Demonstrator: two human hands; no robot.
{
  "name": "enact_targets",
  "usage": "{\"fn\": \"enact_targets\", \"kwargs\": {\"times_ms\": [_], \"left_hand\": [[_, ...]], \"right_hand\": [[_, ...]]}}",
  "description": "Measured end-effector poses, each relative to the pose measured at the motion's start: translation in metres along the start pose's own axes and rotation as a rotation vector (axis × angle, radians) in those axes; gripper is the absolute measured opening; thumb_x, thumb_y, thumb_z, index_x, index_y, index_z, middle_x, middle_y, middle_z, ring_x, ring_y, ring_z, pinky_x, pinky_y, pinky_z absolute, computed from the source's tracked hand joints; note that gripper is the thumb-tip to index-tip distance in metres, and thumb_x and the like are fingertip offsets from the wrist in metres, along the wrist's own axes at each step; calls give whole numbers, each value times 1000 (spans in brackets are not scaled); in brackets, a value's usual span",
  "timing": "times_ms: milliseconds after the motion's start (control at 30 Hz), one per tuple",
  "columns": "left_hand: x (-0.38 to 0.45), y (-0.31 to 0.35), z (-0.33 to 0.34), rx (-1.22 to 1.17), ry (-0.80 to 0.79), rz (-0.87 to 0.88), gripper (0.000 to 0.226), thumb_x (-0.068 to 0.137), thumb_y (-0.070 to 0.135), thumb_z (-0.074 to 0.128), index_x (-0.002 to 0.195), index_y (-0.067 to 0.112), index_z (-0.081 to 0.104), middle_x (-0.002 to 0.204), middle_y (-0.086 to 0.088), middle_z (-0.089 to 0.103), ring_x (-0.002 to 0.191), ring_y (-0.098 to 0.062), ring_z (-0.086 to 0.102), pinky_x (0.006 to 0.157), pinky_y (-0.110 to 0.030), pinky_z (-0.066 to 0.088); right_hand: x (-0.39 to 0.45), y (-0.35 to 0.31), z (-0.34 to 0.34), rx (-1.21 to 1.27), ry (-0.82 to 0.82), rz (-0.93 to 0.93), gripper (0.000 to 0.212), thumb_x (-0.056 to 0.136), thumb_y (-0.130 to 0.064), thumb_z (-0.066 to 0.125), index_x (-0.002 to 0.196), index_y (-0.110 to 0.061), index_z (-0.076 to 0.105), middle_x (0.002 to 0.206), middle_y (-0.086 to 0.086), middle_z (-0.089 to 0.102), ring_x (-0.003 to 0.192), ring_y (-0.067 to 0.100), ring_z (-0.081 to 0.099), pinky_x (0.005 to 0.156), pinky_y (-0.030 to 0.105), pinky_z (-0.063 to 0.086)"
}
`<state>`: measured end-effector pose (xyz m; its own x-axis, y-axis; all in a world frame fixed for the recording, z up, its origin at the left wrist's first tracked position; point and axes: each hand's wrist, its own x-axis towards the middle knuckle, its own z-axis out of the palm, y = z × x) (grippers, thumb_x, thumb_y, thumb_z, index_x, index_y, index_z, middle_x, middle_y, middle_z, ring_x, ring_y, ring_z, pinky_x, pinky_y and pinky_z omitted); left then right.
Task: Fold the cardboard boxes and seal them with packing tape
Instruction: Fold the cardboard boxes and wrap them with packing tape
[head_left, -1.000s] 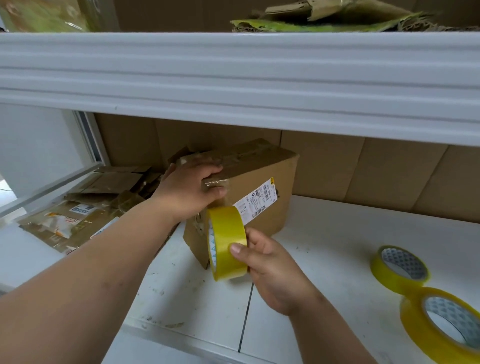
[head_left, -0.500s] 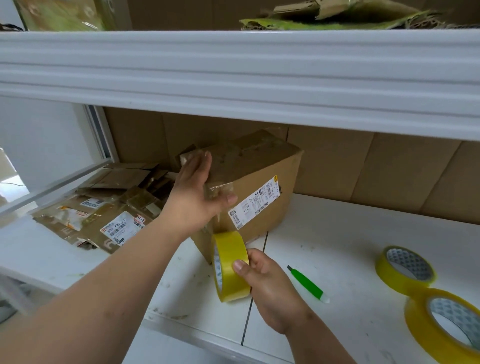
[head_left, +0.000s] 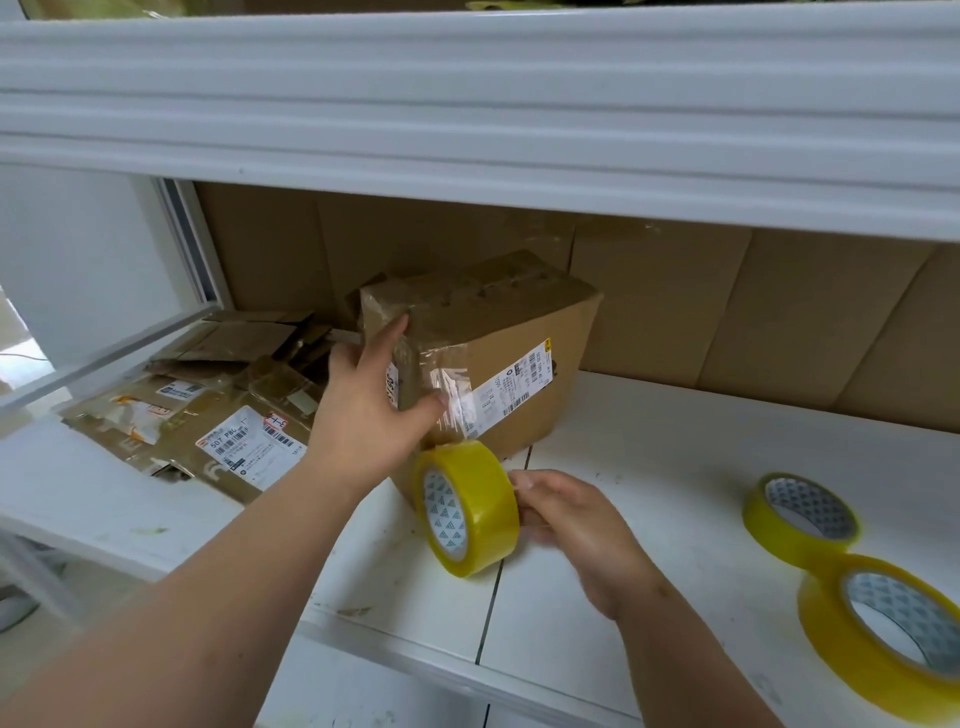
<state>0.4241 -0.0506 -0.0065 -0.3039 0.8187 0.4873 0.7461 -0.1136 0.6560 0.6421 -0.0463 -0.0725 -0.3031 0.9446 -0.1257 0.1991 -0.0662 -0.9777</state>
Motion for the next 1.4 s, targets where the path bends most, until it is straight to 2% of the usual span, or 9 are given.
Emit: {"fn": "enact_targets", "kwargs": {"times_ms": [100,267,467,567,633,733,933,1133,1400], "left_hand": [[-4,-3,-5,-32,-172,-88,100,79,43,77,144,66,5,101,1,60,84,-11,60,64,-21,43],[-13,-3,1,-119,-239,-144,108,85,30,76,135,76,-8,84,-1,64,77,-9,65,63,-16,42],[-16,-3,13,-152,-142,-200,104,86,29,75,144,66,-3,84,11,63,78,-2,63,64,-14,42],[-17,-5,17,-249,-35,-260,79,85,27,76,147,38,28,93,5,62,86,-13,66,77,-35,55],[-16,-7,19,-291,18,-326,47,85,27,76,122,21,47,96,1,65,87,-24,67,83,-50,55],[-15,-6,20,-254,1,-370,14,87,33,72,85,24,61,87,-2,69,87,-27,67,81,-48,56],[-16,-4,22,-170,-36,-266,8,86,39,72,82,33,76,100,10,64,95,-9,59,75,-27,44],[-14,-2,23,-326,-15,-331,20,84,26,76,70,39,73,106,7,64,103,-16,60,89,-38,51],[-11,0,27,-358,-3,-372,26,86,21,74,60,22,69,62,18,62,56,4,55,52,-15,39]], "right_hand": [[9,20,-24,-552,335,36,22,93,-31,56,112,-29,67,114,-8,63,105,16,60,93,34,49],[8,45,-37,-1125,251,209,28,88,-33,53,114,-26,58,103,-5,50,96,18,54,79,32,40],[12,28,-33,-812,312,47,13,99,-27,50,106,-17,53,104,2,59,95,24,58,80,33,48],[7,-4,-20,-570,292,-227,6,100,-29,49,101,-32,44,93,-10,61,88,19,59,72,32,44],[6,-27,-11,-558,211,-356,11,99,-34,48,100,-41,40,96,-14,60,87,12,59,72,33,47],[13,-52,2,-663,126,-479,10,100,-37,46,109,-39,43,108,-9,58,91,16,58,77,36,51],[32,-74,19,-821,131,-582,24,100,-33,49,121,-23,56,114,3,59,100,25,57,77,37,50],[45,-82,27,-880,160,-656,24,99,-32,51,115,-17,61,107,9,61,93,31,60,72,39,49],[55,-93,32,-933,151,-657,22,97,-33,53,109,-16,61,104,9,58,93,32,58,71,36,46]]}}
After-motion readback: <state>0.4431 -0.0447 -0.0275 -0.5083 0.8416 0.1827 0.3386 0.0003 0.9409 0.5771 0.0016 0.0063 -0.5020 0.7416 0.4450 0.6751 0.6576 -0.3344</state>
